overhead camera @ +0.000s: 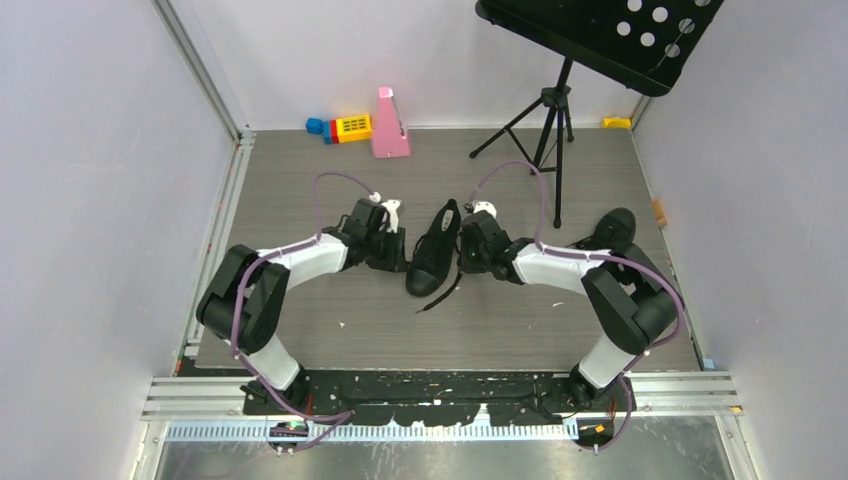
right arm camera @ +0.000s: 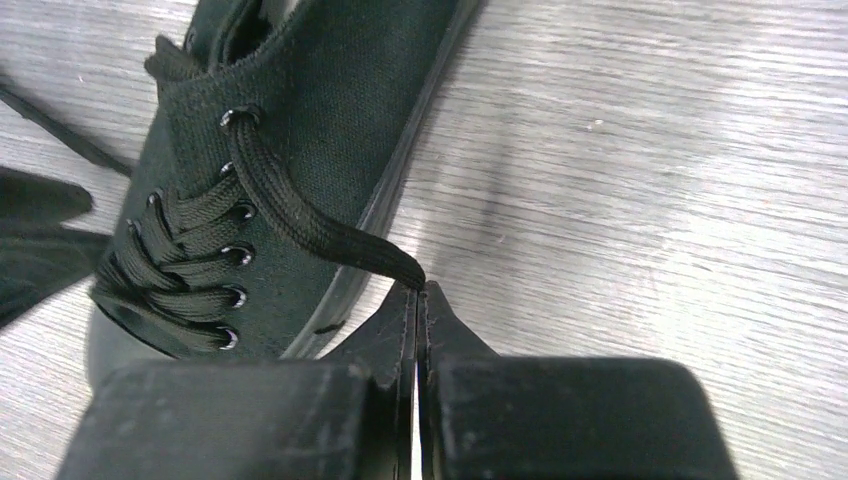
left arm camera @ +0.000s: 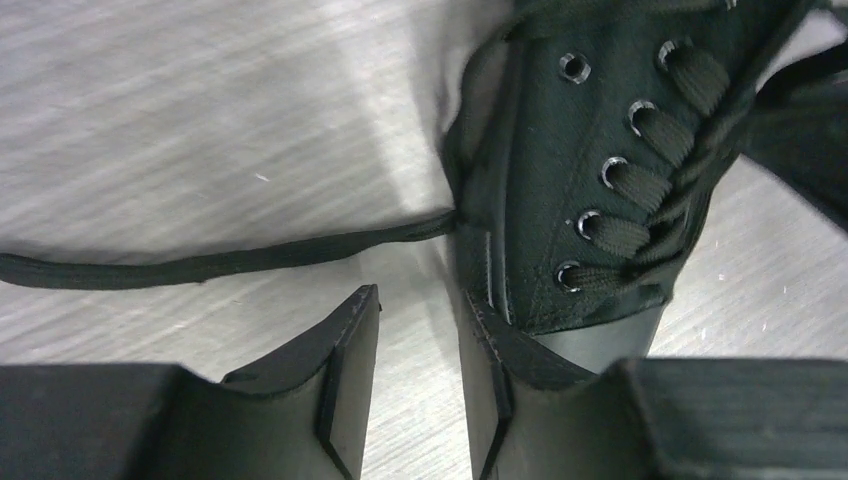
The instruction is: Tie the shoes
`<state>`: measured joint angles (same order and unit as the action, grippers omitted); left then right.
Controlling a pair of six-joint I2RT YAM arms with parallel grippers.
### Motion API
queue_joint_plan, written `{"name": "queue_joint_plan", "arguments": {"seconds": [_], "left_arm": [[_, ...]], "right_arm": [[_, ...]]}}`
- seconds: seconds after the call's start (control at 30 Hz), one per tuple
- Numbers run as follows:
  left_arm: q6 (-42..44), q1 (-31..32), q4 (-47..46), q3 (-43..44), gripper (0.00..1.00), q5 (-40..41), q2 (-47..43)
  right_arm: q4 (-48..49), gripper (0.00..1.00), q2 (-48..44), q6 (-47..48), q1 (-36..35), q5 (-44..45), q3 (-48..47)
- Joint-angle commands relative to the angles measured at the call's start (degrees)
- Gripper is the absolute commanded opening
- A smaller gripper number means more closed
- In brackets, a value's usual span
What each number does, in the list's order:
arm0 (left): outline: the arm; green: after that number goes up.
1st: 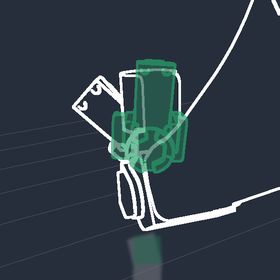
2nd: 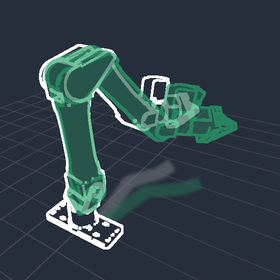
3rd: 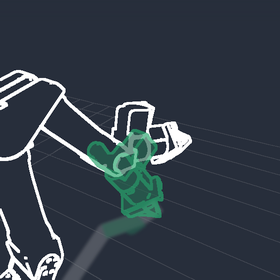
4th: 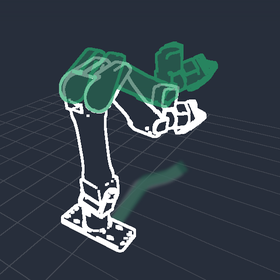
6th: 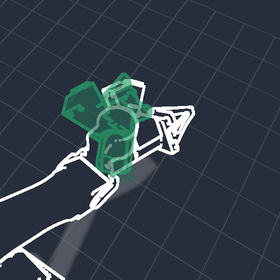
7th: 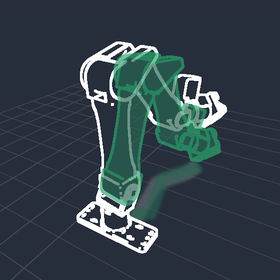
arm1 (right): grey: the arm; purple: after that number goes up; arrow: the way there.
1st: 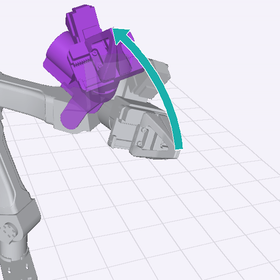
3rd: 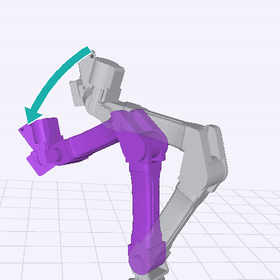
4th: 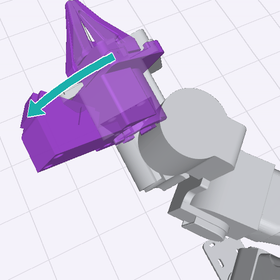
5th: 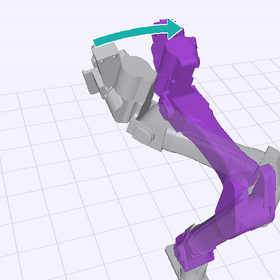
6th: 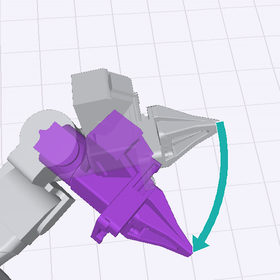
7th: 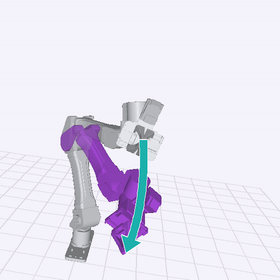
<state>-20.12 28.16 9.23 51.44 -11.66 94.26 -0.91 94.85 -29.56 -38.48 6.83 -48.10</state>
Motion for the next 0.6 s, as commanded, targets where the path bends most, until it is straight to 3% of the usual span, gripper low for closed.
{"name": "queue_joint_plan", "arguments": {"seconds": [0.0,0.23,0.4,0.57], "left_arm": [[1.92,3.92,-2.4,-1.59,0.35,-2.56,-1.94],[2.2,6.29,-1.53,0.42,0.34,-2.94,-0.65],[3.33,5.82,3.43,1.95,0.36,9.6,-3.7],[5.82,5.63,6.47,5.08,0.41,14.93,-4.17]], "right_arm": [[-3.0,0.0,-6.15,0.42,0.19,4.79,-1.89],[-8.76,0.0,-9.12,1.17,2.3,2.39,-3.99],[-11.29,0.0,-8.88,2.49,2.84,2.07,-5.11],[-13.33,0.0,-8.68,4.08,3.49,0.79,-5.77]]}}
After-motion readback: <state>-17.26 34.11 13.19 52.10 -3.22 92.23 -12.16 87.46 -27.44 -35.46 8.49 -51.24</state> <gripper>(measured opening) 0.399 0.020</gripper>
